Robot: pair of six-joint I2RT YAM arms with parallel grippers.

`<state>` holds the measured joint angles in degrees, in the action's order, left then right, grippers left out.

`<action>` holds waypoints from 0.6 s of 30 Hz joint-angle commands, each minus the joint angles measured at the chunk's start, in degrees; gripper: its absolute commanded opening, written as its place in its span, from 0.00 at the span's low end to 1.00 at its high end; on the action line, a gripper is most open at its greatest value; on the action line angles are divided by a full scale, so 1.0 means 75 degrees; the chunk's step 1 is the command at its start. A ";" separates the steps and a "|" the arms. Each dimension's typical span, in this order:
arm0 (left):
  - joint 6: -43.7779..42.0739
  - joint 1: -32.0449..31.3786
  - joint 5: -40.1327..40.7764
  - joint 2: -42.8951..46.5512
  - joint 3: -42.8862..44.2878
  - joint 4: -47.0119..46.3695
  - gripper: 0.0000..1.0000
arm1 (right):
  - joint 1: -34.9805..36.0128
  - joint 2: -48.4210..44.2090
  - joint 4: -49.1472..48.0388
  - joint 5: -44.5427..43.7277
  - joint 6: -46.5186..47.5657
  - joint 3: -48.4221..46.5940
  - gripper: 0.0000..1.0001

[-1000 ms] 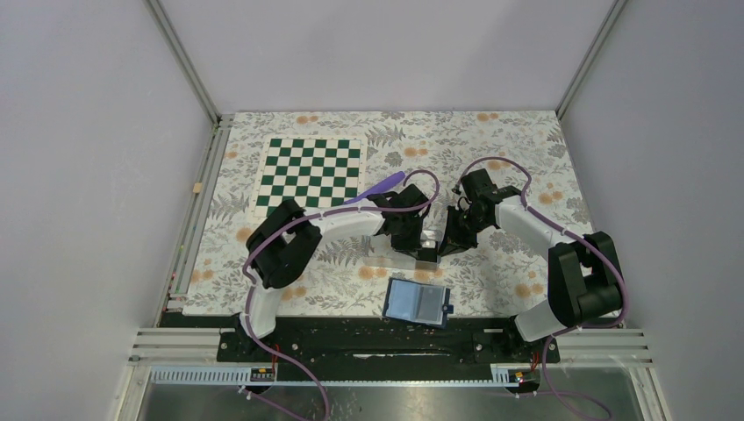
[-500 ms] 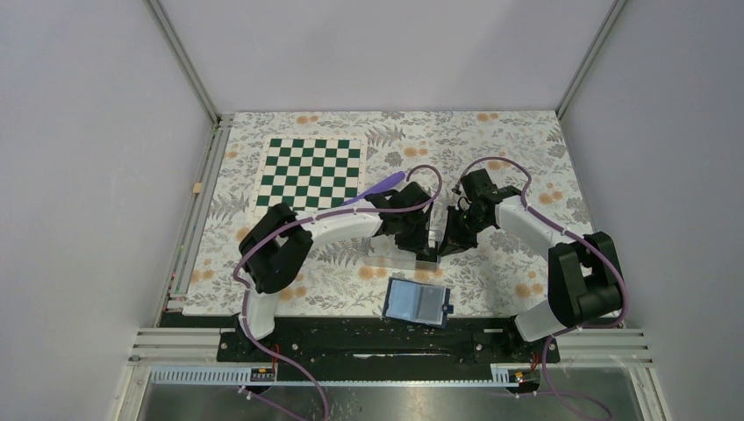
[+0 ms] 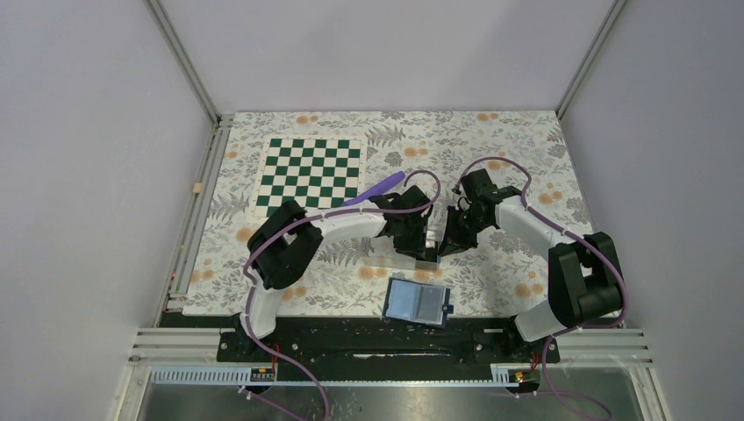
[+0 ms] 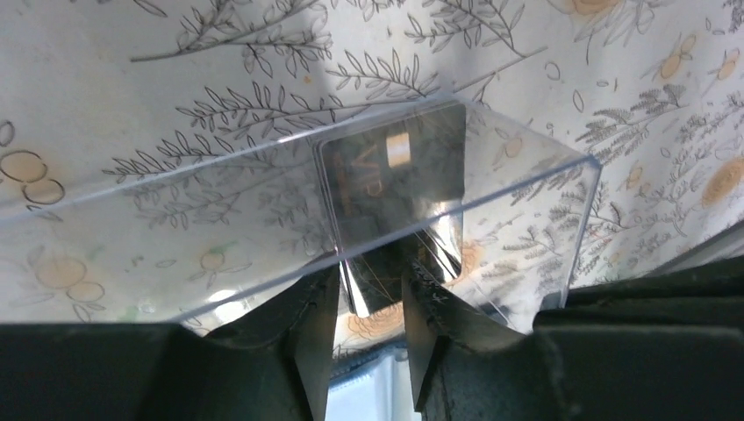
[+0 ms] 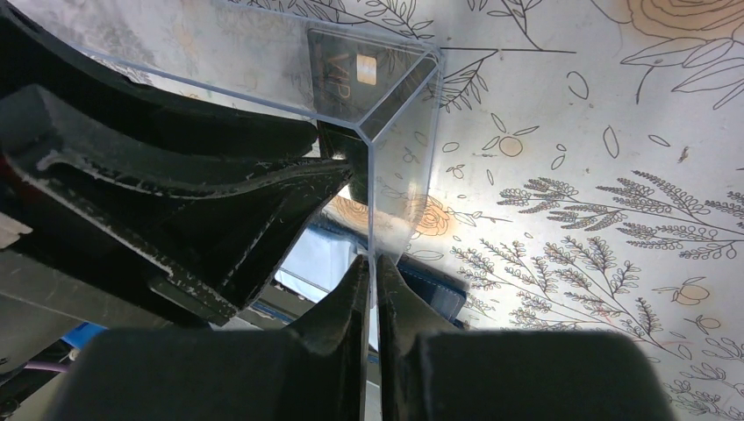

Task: Put the credit cards into the card holder
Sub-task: Pick up the credit card from the storage box.

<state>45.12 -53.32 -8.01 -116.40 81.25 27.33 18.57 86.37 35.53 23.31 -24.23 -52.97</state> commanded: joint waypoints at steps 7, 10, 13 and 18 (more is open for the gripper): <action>-0.0164 -0.0182 -0.0119 -0.0196 0.0375 -0.0221 0.07 | -0.0001 -0.0245 0.0177 -0.0026 0.0125 0.0078 0.09; -0.0266 -0.0271 0.0108 -0.0090 0.0615 -0.0006 0.03 | -0.0003 -0.0259 0.0183 -0.0027 0.0125 0.0070 0.09; -0.0366 -0.0321 0.0301 0.0022 0.0798 0.0207 0.01 | -0.0003 -0.0269 0.0183 -0.0026 0.0125 0.0049 0.09; -0.0368 -0.0344 0.0310 0.0172 0.0843 0.0213 0.01 | -0.0003 -0.0272 0.0223 -0.0035 0.0142 0.0011 0.09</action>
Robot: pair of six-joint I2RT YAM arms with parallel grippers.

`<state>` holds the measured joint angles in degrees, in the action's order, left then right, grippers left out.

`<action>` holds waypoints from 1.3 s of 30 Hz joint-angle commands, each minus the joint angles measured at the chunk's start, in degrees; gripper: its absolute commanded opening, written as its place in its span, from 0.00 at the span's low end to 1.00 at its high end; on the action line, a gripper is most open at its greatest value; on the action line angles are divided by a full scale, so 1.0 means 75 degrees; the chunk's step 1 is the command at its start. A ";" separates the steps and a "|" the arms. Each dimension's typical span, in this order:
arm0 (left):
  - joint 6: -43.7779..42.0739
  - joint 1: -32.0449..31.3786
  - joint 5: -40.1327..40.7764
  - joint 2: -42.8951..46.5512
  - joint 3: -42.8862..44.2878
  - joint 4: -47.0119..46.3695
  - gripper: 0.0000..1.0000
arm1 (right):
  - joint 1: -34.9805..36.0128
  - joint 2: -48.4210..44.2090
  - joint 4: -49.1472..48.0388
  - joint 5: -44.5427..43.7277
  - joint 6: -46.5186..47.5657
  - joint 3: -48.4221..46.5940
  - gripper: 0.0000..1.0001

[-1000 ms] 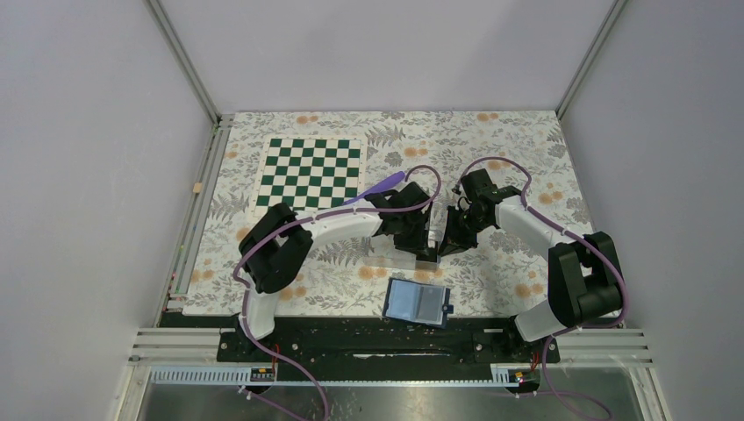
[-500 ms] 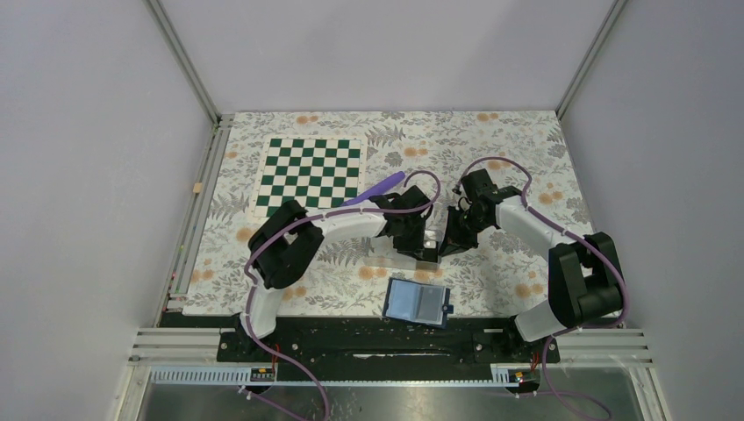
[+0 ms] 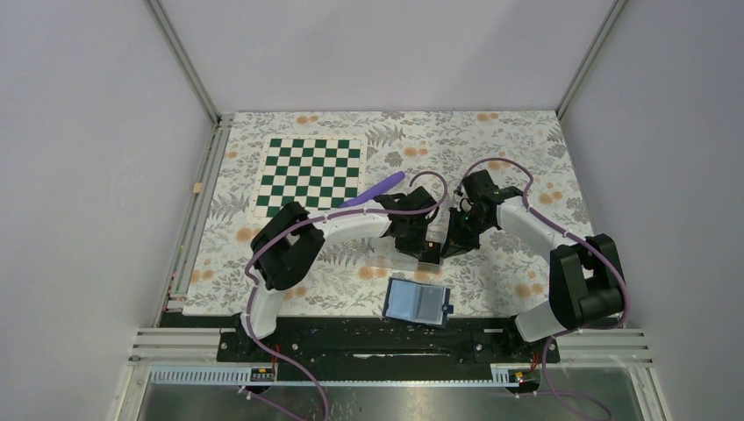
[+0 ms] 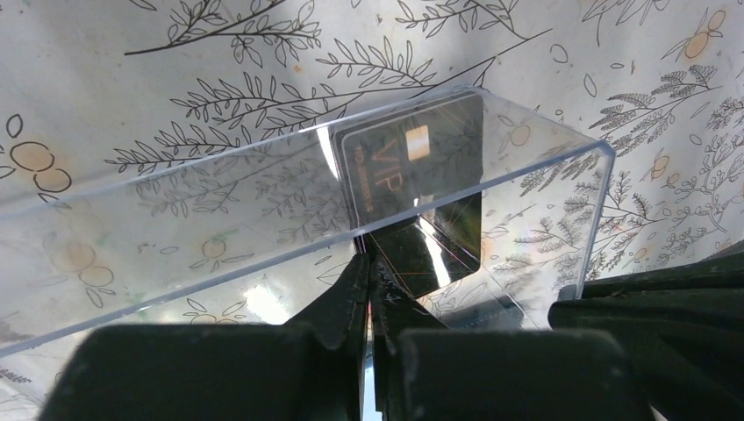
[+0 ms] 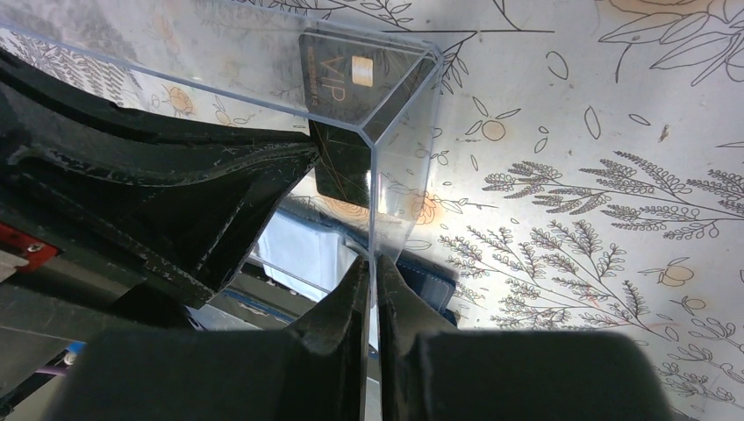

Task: Put the credit cards into the card holder
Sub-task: Pick up the credit card from the storage box.

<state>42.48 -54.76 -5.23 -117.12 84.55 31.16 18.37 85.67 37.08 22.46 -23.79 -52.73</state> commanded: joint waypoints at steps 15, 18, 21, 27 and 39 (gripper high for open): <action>-0.0109 -0.0213 0.0031 0.0380 0.0550 -0.0135 0.10 | 0.0023 -0.0229 0.0088 0.0039 0.0109 -0.0048 0.09; -0.0109 -0.0222 0.0021 0.0390 0.0562 -0.0128 0.11 | 0.0023 -0.0251 0.0090 0.0040 0.0105 -0.0030 0.09; -0.0121 -0.0244 0.0010 0.0424 0.0602 -0.0134 0.12 | 0.0025 -0.0278 0.0085 0.0023 0.0106 -0.0024 0.09; -0.0089 -0.0260 -0.0159 0.0554 0.0593 -0.0366 0.14 | 0.0022 -0.0311 0.0135 0.0008 0.0105 -0.0059 0.09; -0.0039 -0.0263 -0.0358 0.0700 0.0400 -0.0693 0.15 | 0.0023 -0.0336 0.0131 0.0029 0.0068 -0.0071 0.10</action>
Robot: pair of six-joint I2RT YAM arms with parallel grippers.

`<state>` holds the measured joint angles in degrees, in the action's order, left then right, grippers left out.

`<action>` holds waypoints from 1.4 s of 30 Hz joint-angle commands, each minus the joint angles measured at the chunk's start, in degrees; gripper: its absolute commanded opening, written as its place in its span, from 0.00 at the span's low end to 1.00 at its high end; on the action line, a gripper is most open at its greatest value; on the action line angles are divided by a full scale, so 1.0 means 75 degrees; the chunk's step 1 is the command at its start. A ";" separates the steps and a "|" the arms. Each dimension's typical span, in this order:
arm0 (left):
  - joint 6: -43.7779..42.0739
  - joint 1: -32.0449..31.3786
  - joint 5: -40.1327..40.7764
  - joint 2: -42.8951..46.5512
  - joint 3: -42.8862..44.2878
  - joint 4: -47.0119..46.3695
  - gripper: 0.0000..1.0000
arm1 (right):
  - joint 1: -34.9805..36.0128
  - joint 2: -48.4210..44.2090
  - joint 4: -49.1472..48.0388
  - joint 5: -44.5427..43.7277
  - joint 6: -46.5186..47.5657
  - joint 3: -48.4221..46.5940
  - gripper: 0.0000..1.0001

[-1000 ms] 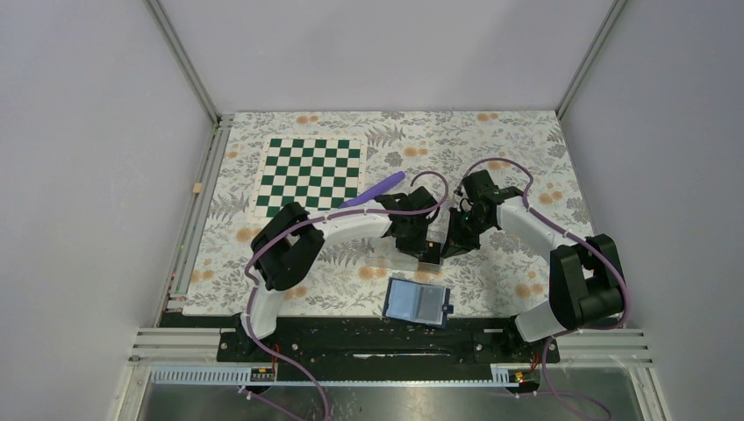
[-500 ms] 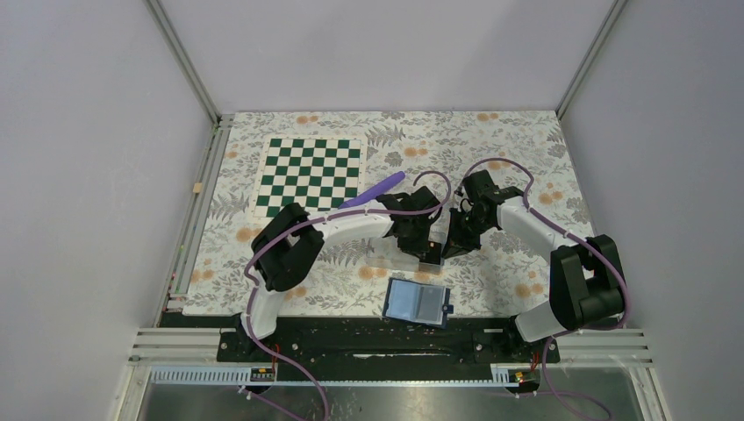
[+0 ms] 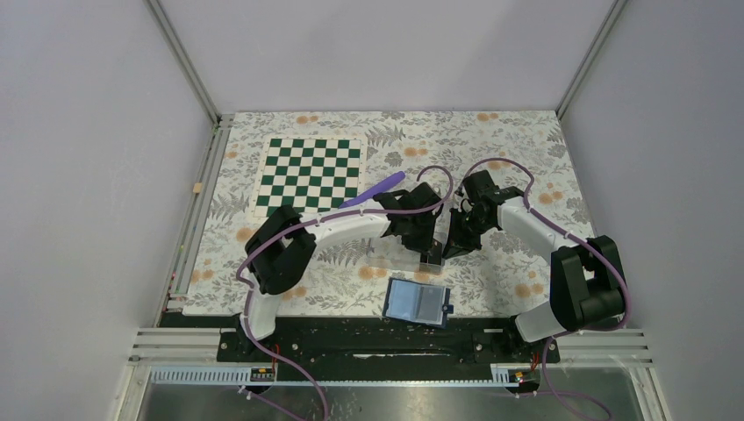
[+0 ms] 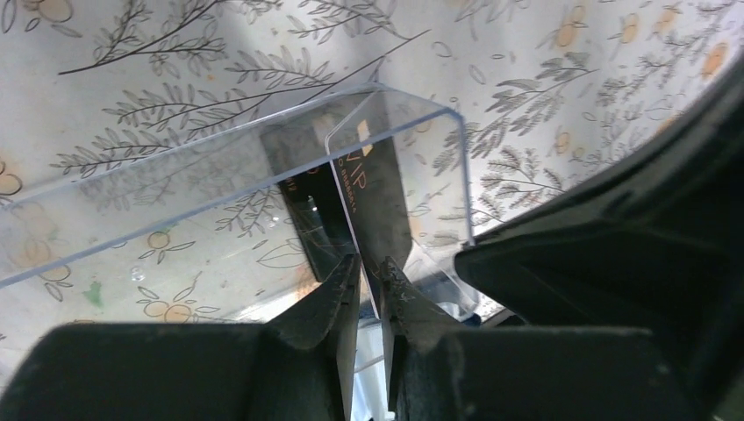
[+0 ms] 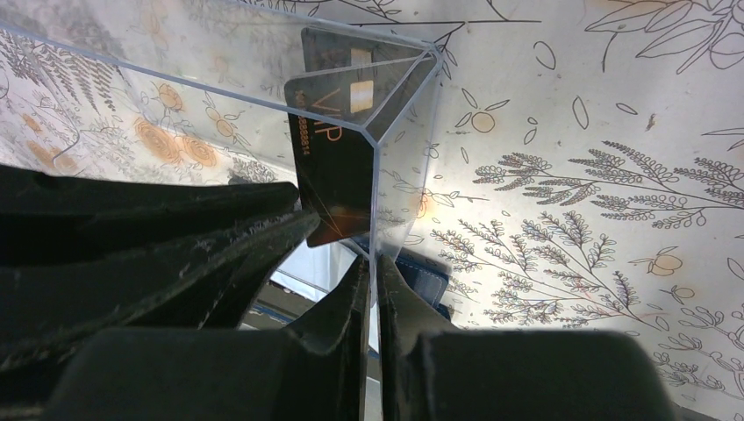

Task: Put the credit cards into the card holder
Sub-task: Pick up the credit card from the storage box.

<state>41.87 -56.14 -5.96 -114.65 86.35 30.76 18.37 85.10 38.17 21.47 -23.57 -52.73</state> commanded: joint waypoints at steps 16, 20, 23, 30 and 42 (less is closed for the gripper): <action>-0.0015 -0.0101 -0.0282 -0.0012 0.0158 -0.0445 0.16 | 0.0024 -0.0342 -0.0013 0.0111 0.0048 0.0003 0.11; -0.0143 -0.0100 -0.0158 -0.0120 0.0247 -0.0182 0.16 | 0.0023 -0.0367 0.0003 0.0108 0.0060 0.0019 0.11; -0.0086 -0.0097 -0.0357 -0.0177 0.0179 -0.0374 0.17 | 0.0026 -0.0387 0.0047 0.0068 0.0107 0.0002 0.12; 0.0131 -0.0105 -0.0769 0.0066 -0.0092 -0.1141 0.20 | 0.0022 -0.0465 0.0127 0.0009 0.0127 -0.0056 0.12; 0.0135 -0.0171 -0.0823 0.0144 -0.0133 -0.1324 0.20 | 0.0024 -0.0423 0.0261 -0.0038 0.0201 -0.0205 0.12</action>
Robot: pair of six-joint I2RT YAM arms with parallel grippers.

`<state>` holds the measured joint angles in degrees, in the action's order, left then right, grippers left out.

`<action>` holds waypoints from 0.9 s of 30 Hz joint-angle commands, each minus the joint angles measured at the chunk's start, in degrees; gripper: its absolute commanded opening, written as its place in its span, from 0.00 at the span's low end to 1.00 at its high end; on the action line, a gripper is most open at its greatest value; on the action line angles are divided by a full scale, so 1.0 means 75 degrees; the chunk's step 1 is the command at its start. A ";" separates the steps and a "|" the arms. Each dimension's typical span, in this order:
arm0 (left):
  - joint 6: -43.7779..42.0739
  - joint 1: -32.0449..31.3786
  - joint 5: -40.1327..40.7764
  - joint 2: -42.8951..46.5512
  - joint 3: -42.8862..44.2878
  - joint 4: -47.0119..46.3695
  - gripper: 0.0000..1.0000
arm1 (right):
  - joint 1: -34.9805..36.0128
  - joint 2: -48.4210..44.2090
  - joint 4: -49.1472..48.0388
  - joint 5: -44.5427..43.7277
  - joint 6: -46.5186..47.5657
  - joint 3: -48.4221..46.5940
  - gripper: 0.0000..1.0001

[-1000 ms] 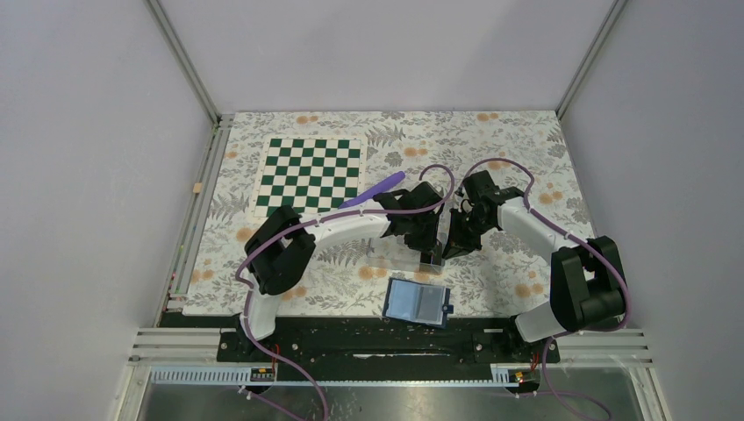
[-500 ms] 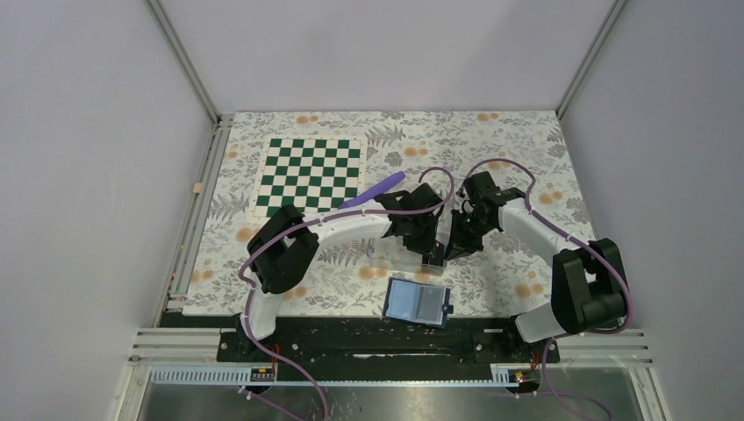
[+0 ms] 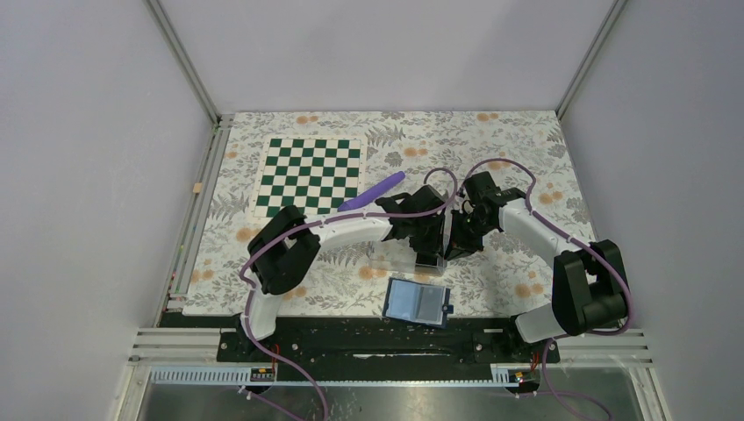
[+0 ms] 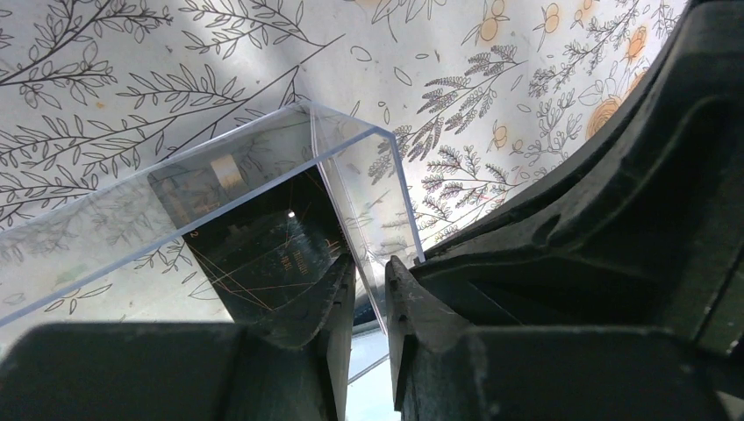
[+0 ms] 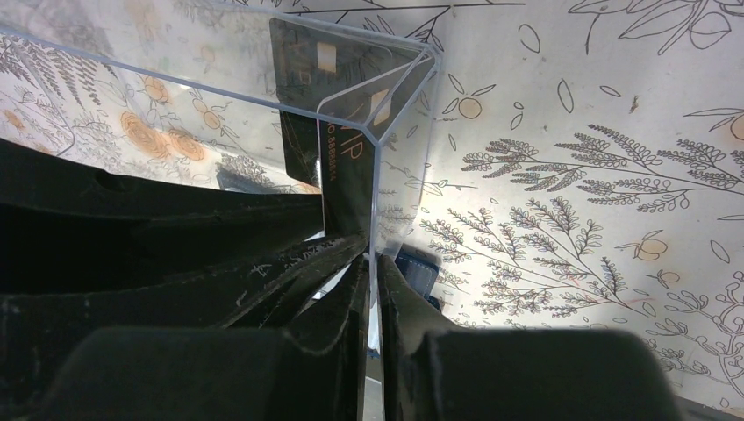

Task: Put the credit cards into the card holder
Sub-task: Pick up the credit card from the storage box.

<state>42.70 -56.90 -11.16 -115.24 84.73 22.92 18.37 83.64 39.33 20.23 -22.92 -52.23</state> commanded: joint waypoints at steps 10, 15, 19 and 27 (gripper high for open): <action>-0.0295 -0.0067 0.0494 0.0176 0.0328 0.0543 0.05 | 0.0023 -0.0263 0.0191 0.0038 0.0185 -0.0283 0.13; -0.0154 -0.0003 0.0265 0.0331 0.0036 0.0110 0.00 | 0.0025 -0.0256 0.0273 -0.0004 0.0243 -0.0374 0.13; -0.0084 0.0074 0.0179 0.0618 -0.0240 -0.0194 0.00 | 0.0017 -0.0358 0.0331 -0.0045 0.0264 -0.0414 0.14; 0.0233 0.0419 0.0191 0.1884 -0.1276 -0.1058 0.00 | 0.0012 -0.0744 0.0370 -0.0024 0.0228 -0.0593 0.29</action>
<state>42.54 -55.37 -9.69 -108.33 77.49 21.50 18.37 80.93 41.12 20.08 -21.71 -53.80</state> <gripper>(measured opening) 0.013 0.248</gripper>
